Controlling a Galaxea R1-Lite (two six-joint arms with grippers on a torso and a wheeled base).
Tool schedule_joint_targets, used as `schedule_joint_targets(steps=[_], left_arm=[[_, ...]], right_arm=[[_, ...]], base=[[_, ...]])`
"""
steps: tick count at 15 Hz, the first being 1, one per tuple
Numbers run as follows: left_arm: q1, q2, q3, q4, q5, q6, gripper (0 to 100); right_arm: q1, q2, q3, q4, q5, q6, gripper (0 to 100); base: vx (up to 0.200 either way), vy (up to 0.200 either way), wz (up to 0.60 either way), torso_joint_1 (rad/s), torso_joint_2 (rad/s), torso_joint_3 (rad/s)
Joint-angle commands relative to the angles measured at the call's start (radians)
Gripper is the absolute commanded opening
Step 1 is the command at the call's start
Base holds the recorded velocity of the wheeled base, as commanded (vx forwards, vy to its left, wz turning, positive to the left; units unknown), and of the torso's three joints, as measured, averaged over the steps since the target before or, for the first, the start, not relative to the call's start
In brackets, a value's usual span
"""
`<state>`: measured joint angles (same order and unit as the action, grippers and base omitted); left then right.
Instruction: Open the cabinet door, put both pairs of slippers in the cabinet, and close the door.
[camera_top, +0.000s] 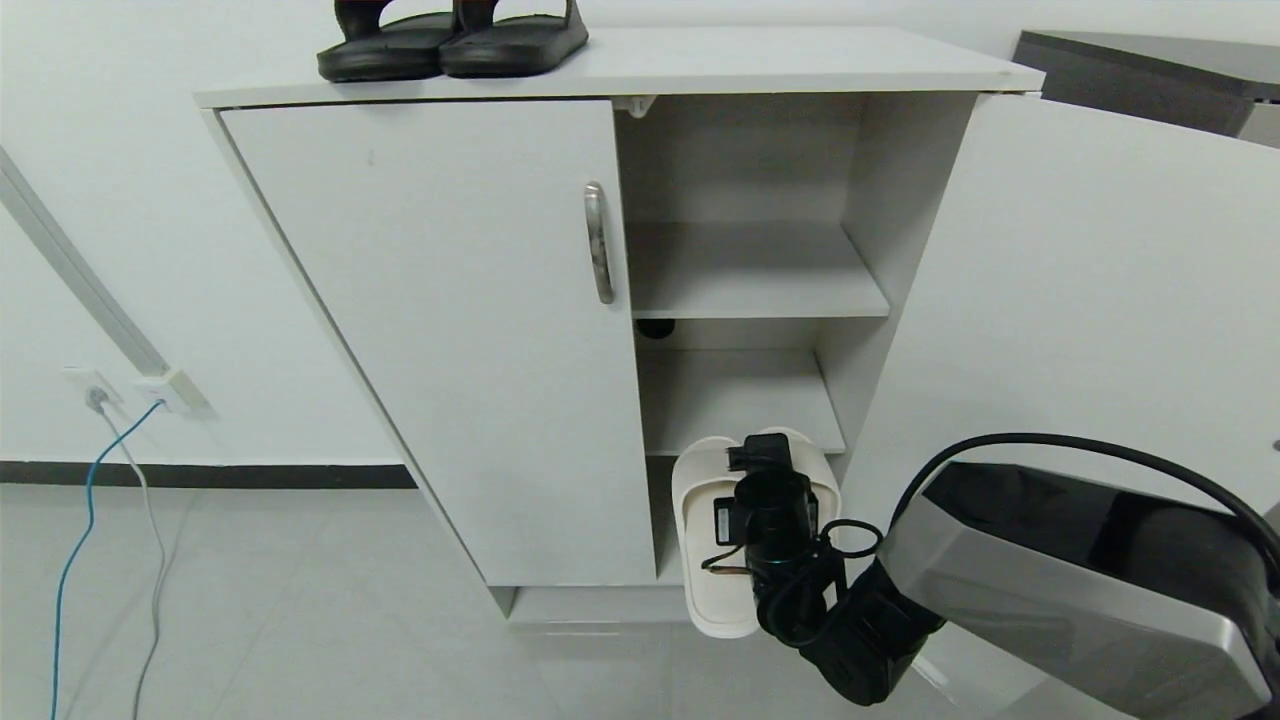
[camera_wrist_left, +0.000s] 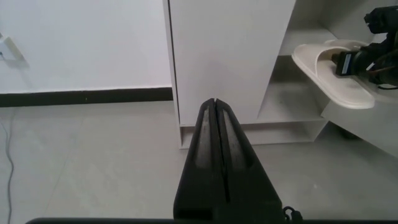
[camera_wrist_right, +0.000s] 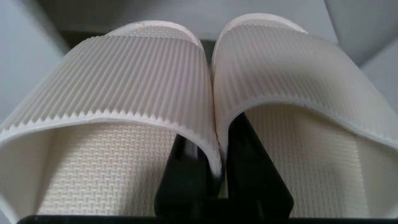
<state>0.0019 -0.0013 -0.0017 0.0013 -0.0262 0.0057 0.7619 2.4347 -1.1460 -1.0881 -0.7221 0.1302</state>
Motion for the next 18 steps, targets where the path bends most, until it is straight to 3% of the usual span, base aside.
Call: schedule_joint_targets(steps=[1,10,12,18], left_arm=[[0.003,0.001,0.000,0.000,0.000,0.000,0],[0.003,0.001,0.000,0.000,0.000,0.000,0],[0.003,0.001,0.000,-0.001,0.000,0.000,0],[0.001,0.001,0.000,0.000,0.000,0.000,0]], right_arm=[[0.000,0.001,0.008,-0.018,0.001,-0.009,0],[-0.027,0.035,-0.017,-0.062,0.021,-0.044,0],[-0.050,0.057,-0.072,-0.049,0.075,-0.046,0],[-0.108,0.121,-0.308,0.117,0.098,-0.046,0]], base=[[0.000,0.000,0.00,0.000,0.00,0.000],[0.000,0.000,0.00,0.000,0.00,0.000],[0.000,0.000,0.00,0.000,0.00,0.000],[0.000,0.000,0.00,0.000,0.00,0.000]])
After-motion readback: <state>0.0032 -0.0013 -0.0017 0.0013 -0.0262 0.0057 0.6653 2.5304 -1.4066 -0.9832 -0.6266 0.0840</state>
